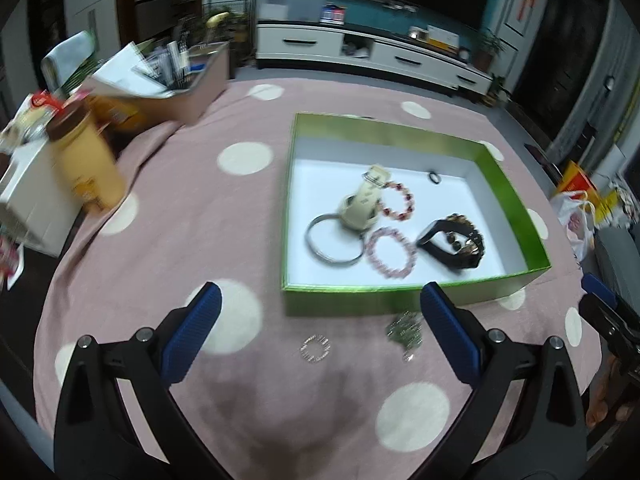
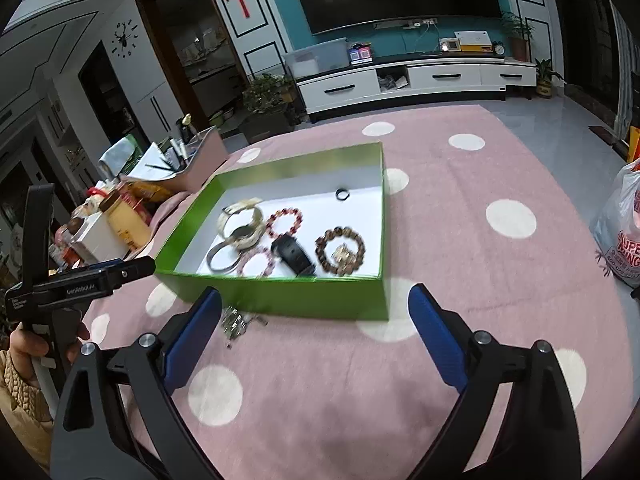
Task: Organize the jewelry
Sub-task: 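Lift both open tools back toward the silver ring and jade pendant, then grasp the green jade pendant with the right tool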
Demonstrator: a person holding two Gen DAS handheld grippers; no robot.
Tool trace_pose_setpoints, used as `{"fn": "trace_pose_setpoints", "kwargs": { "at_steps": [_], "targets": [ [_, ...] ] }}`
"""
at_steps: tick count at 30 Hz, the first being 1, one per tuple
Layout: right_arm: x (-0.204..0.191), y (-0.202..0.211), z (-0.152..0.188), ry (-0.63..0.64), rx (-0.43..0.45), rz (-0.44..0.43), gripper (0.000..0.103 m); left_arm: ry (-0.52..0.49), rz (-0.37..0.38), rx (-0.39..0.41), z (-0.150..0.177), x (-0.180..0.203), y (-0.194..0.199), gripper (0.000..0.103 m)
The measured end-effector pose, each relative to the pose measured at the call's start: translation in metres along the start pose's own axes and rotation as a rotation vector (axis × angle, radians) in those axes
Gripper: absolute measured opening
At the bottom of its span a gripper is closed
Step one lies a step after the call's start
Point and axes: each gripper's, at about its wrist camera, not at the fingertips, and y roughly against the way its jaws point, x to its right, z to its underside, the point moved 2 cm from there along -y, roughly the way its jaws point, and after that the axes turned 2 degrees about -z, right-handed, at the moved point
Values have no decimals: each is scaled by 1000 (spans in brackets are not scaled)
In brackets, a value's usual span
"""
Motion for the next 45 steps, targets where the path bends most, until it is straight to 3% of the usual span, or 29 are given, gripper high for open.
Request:
{"fn": "trace_pose_setpoints", "kwargs": {
  "at_steps": [11,20,45],
  "targets": [
    [-13,0,31,11,-56,-27,95,-5,-55,-23,47,-13,10,101],
    [-29,-10,53,38,-109,-22,95,22,-30,-64,73,-21,4,101],
    [-48,-50,62,87,-172,11,95,-24,13,-93,85,-16,-19,101]
  ]
}}
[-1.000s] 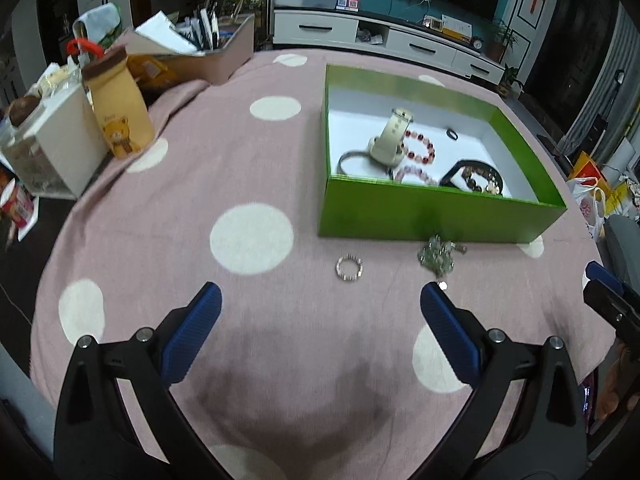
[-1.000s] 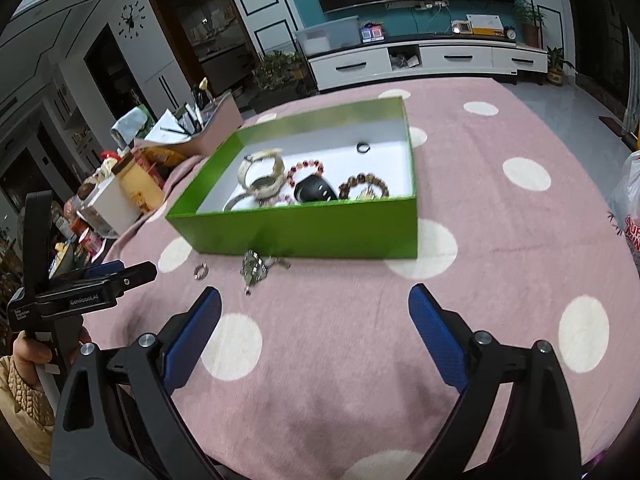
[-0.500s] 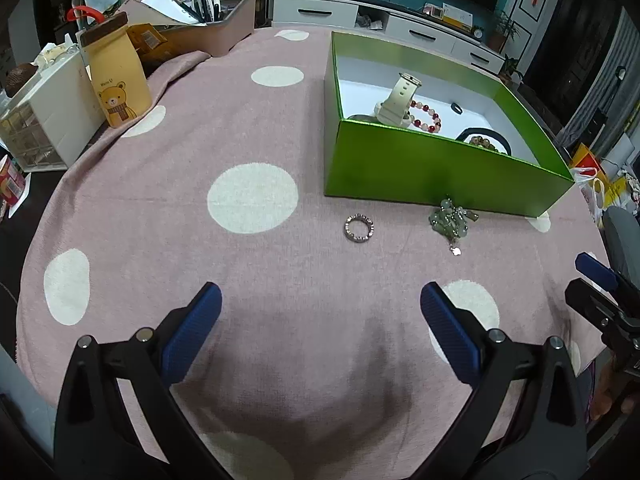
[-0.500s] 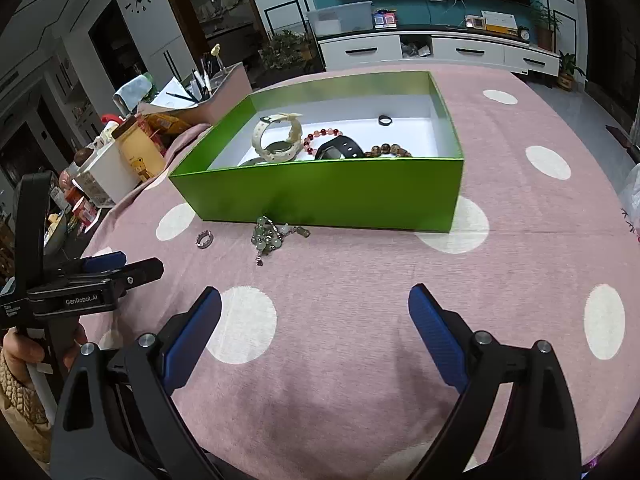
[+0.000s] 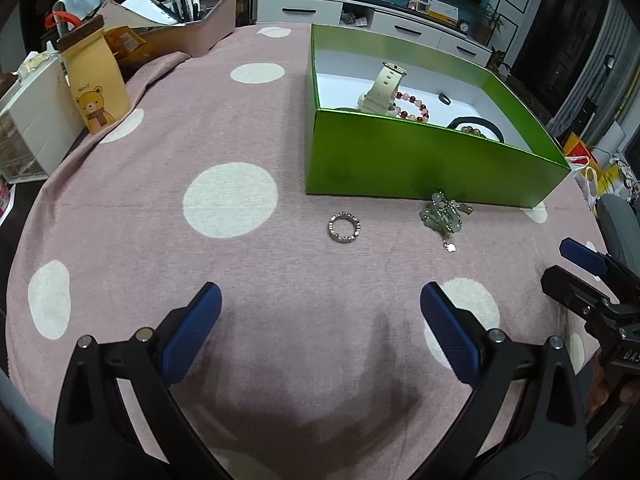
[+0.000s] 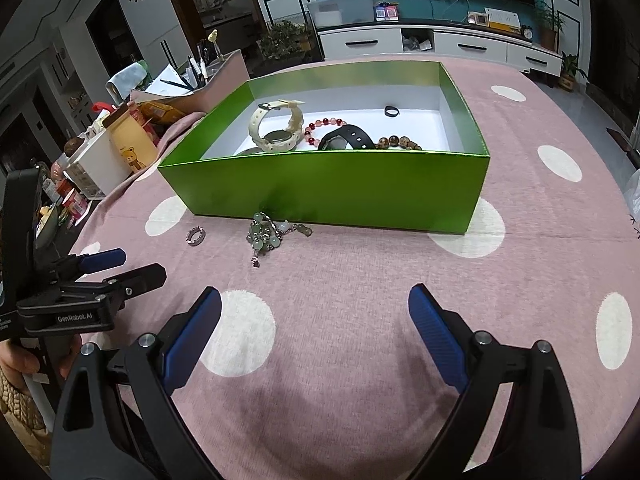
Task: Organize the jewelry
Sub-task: 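Grasp the green jade pendant with the right tool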
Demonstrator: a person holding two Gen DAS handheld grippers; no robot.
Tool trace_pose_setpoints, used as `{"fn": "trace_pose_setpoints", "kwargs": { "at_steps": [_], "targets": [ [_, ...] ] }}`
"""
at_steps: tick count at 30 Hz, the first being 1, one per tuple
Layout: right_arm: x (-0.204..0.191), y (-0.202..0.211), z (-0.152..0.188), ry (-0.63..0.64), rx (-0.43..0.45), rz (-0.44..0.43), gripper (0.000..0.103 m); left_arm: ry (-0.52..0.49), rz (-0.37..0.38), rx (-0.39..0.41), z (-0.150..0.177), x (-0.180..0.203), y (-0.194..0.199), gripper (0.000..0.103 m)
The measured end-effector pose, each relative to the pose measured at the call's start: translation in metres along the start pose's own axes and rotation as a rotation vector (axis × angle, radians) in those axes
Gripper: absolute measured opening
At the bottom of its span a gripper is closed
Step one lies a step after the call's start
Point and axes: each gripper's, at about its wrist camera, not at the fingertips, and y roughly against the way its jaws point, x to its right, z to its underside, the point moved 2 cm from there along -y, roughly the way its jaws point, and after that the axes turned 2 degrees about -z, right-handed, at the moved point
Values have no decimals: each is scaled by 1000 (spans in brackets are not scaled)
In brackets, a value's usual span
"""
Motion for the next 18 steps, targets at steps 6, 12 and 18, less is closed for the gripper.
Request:
{"fn": "trace_pose_setpoints", "kwargs": {
  "at_steps": [6,12,18],
  "targets": [
    [-3,-11,-5,18,-11,18,95,5,8,-13,-2,-3,-9,101],
    [-11,-21,-10,44,-16,11,95,13,8,-19,-4,-8,-14,101],
    [-17,-31,-15,63,-25,0,95,13,13,-16,-6,-11,-17,101]
  ]
}}
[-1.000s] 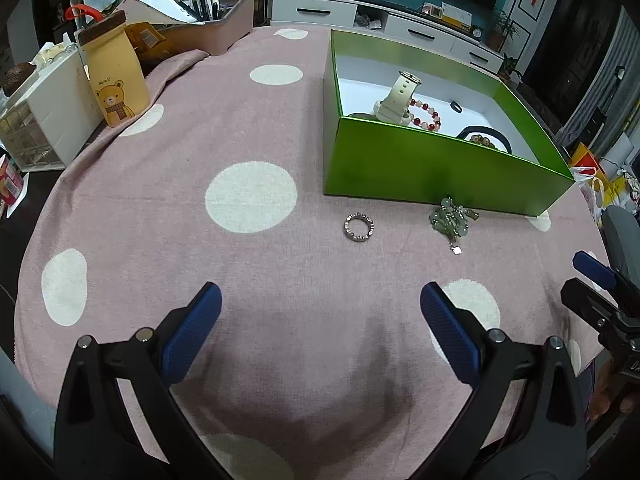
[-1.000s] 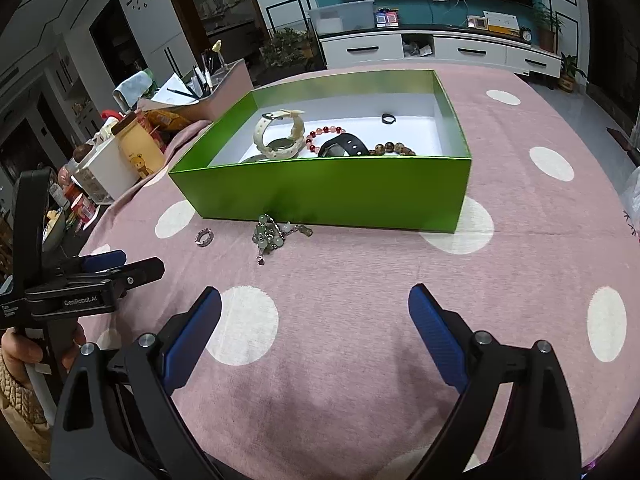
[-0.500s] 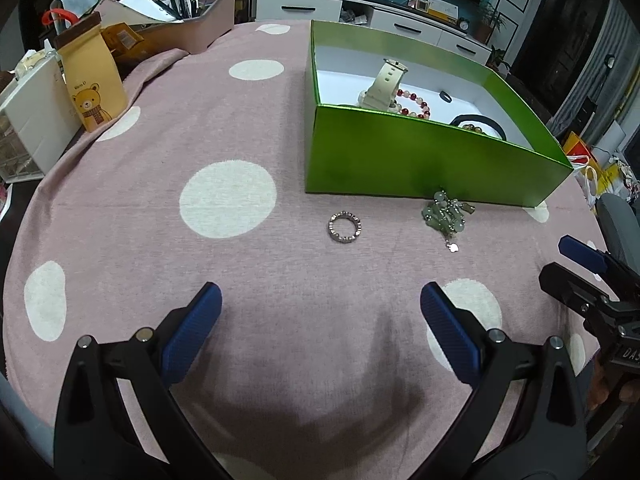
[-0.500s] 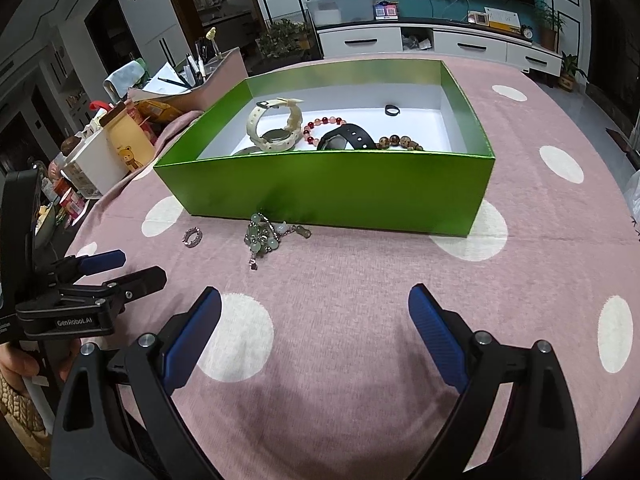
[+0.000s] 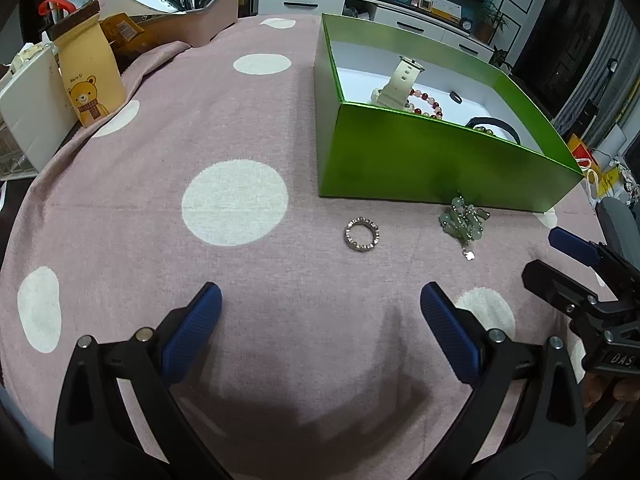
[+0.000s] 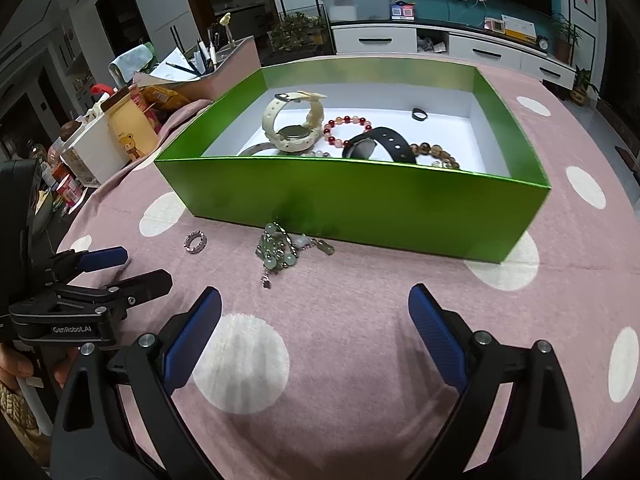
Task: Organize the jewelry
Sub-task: 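Grasp the green jade pendant with the right tool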
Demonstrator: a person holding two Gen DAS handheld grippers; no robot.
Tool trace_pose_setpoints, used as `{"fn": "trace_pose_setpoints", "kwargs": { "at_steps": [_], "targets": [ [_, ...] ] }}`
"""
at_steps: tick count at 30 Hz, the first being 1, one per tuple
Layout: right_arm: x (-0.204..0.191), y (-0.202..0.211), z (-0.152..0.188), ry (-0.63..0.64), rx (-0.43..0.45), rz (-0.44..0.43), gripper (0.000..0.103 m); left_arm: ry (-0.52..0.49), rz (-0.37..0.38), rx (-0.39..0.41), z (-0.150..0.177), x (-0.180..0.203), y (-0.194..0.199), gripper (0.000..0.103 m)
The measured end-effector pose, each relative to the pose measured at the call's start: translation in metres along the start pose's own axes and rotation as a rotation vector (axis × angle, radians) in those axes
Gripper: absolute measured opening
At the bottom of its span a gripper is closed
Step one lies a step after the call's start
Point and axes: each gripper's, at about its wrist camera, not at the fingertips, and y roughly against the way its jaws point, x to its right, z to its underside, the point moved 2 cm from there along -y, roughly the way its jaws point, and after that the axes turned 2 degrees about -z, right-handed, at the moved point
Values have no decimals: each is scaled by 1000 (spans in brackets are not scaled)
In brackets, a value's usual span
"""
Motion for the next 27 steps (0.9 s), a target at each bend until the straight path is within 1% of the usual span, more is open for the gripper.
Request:
{"fn": "trace_pose_setpoints", "kwargs": {
  "at_steps": [9,12,15,20,21,23,24,27],
  "targets": [
    [-9,-13,-10,27,-4,-9,94,4,2,9,-4,-6,-2,101],
    [-15,-20,-15,47,-4,-16,90,3,4,10,-4,-7,-2,101],
    [-23,-29,-19,67,-14,-32,83,4,3,10,-5,-7,-3,101],
    [-28,-43,-24,82,-35,-47,66,3,7,8,-5,-9,-4,101],
    [-28,-45,-24,82,-39,-50,64,3,8,8,-6,-9,-5,101],
    [-29,-50,-24,89,-48,-47,55,4,9,8,-6,-9,-6,101],
    [-28,-52,-24,92,-54,-45,52,4,9,9,-6,-9,-6,101],
    [-30,-54,-24,120,-49,-27,40,2,13,8,-6,-9,-7,101]
  ]
}}
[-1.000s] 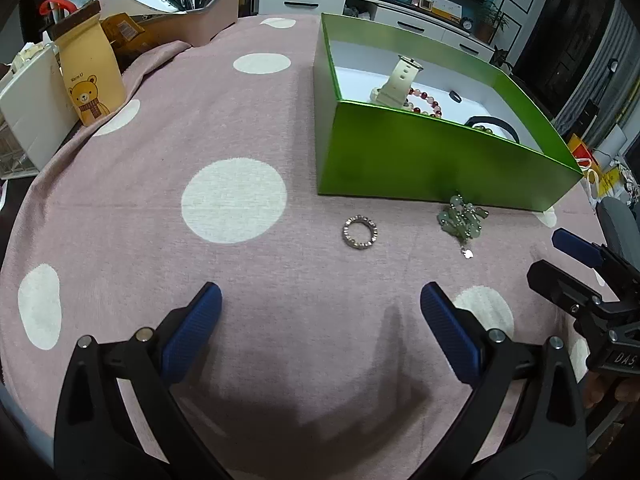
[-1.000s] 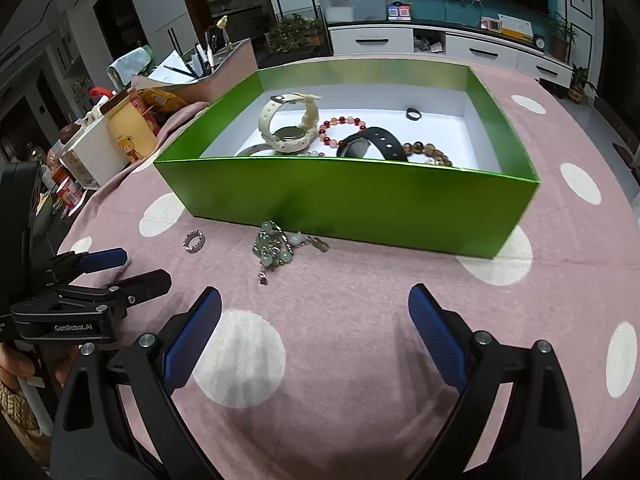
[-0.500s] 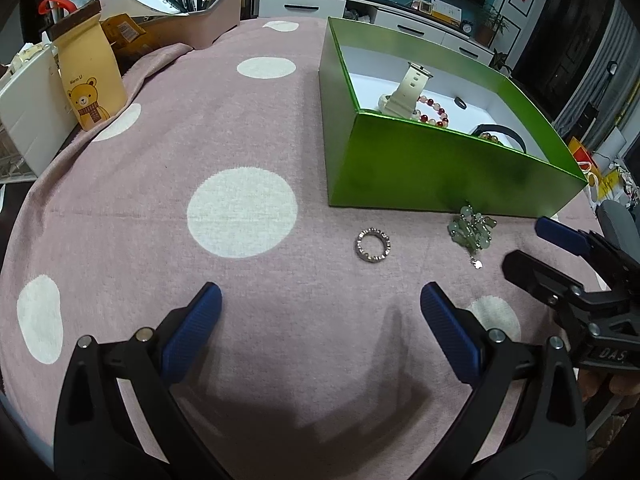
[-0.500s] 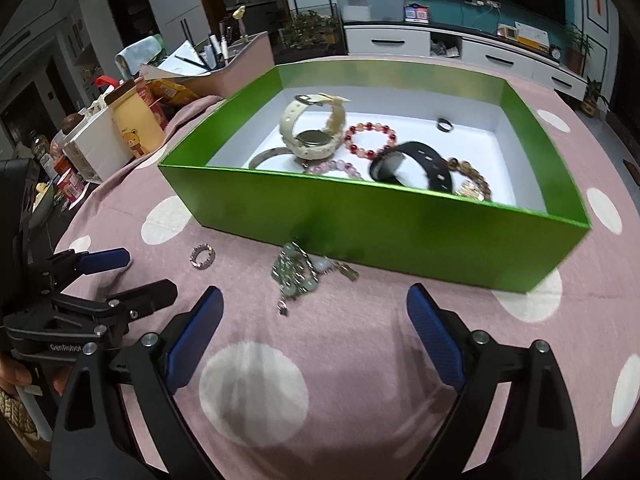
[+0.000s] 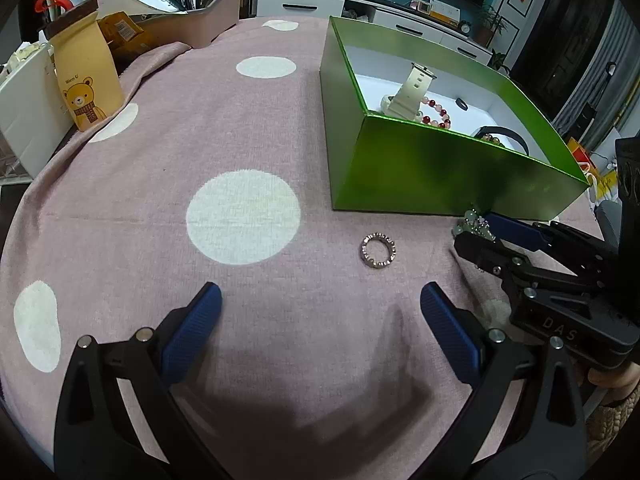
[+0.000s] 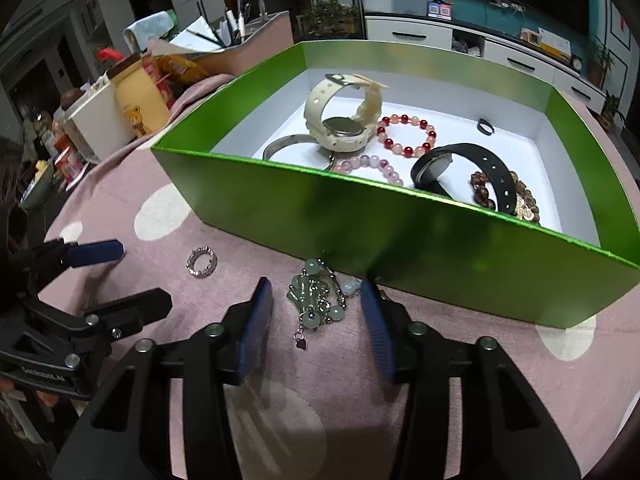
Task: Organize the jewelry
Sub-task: 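Grasp the green jade pendant with the right tool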
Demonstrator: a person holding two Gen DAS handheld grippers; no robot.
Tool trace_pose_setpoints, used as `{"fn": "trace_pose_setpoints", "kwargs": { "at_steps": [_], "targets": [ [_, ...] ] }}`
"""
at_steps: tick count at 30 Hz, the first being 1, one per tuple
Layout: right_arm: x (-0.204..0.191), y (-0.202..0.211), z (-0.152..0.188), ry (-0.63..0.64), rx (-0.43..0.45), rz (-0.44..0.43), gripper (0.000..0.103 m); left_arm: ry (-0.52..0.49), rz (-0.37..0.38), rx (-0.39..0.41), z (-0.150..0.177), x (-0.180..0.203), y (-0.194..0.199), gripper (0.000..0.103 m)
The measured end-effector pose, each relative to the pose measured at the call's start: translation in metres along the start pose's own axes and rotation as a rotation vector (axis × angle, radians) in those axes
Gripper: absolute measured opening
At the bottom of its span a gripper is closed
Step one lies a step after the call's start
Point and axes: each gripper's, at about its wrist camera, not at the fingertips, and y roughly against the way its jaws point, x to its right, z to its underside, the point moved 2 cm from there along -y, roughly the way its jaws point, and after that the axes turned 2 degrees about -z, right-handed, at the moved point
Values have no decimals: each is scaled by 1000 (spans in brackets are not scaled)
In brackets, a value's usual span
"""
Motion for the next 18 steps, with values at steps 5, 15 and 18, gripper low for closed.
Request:
{"fn": "trace_pose_setpoints", "kwargs": {
  "at_steps": [5,15,18],
  "targets": [
    [2,0,1,26,14,19,19,-15,-1,-5,0,6,-3,101],
    [27,39,9,-69,112,-36,11,-63,0,19,-1,21,-4,100],
    [35,54,12,-91,144,-44,11,-78,-6,30,-4,26,-6,91]
  ]
}}
